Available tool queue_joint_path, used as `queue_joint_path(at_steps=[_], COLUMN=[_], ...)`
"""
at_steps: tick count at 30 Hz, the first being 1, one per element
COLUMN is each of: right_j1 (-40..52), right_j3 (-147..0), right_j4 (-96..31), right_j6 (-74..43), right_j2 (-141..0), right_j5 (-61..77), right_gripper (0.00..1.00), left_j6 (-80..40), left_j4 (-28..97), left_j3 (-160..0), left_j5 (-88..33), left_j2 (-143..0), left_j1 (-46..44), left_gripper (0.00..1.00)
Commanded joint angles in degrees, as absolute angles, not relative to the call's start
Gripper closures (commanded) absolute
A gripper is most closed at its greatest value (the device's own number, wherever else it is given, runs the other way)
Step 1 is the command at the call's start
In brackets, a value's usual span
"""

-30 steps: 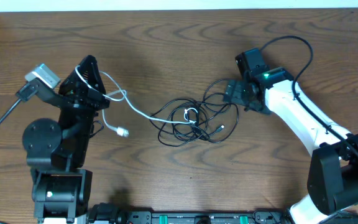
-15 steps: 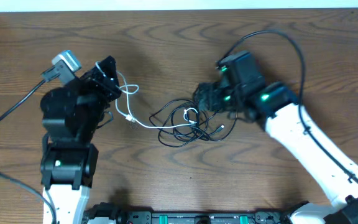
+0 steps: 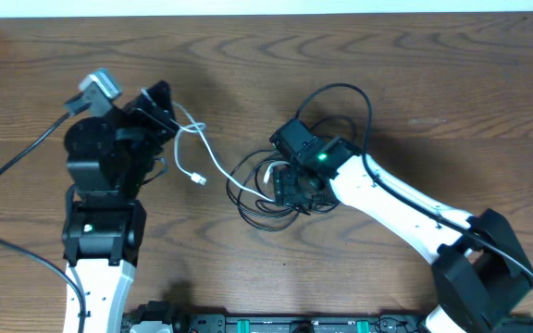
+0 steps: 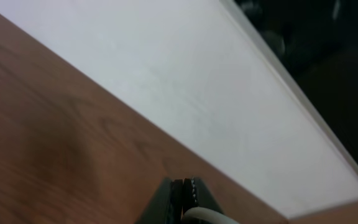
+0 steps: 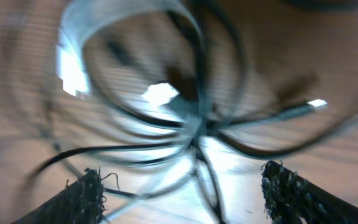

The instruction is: Untangle cables

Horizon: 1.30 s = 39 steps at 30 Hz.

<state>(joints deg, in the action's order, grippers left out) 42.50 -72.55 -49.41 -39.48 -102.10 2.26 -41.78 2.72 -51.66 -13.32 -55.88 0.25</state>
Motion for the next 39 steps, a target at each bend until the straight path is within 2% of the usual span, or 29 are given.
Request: queue_joint_path(at_steps=[1, 13, 17, 21, 24, 26, 28, 32, 35, 39], right_j1=[42.4, 36.3, 30.6, 23.9, 20.9, 20.6, 21.1, 23.8, 27.6, 33.1], right_j3=[-72.2, -70.4, -70.3, -70.3, -70.3, -70.3, -70.3, -70.3, -70.3, -70.3], right_j4=[-51.7, -53.6, -56.4, -58.4, -57.8, -55.2, -51.7, -43.8, -38.6, -35.7], right_j6=[-42.9, -44.8, -46.2, -46.2, -41.9, -34.9, -28.8, -24.4, -23.0, -23.1], right_j2=[-104.0, -105.1, -105.1, -105.1, -105.0, -105.0, -105.0, -105.0, -105.0, -105.1], right_j5=[-5.9, -13.2, -15.3, -15.2, -9.4, -1.3, 7.9, 22.0, 20.8, 12.4], right_gripper=[0.2, 0.15, 0.14, 0.17, 0.18, 0.17, 0.15, 0.13, 0.09, 0.03], left_j6=[-41.7, -42.3, -42.5, -48.0, -49.4, -49.2, -46.9, -40.3, -37.6, -35.2], left_j4=[1.7, 1.7, 1.7, 2.9, 2.7, 2.8, 2.8, 2.8, 2.6, -0.6], left_j3=[-52.9, -53.5, -53.5, -53.5, -53.5, -53.5, -53.5, -53.5, -53.5, -53.5], left_j5=[-11.1, -11.3, -11.3, -12.0, -19.1, -25.8, -34.6, -47.9, -55.1, -65.3], left_j2=[-52.9, -43.5, -42.4, -42.4, -42.7, -43.3, -44.3, -47.3, -49.8, -52.6], left_j1=[3.9, 15.5, 18.4, 21.1, 21.6, 21.5, 21.5, 21.5, 21.5, 21.5], left_gripper=[0.92, 0.92, 0.92, 0.92, 0.92, 0.92, 0.92, 0.92, 0.92, 0.92])
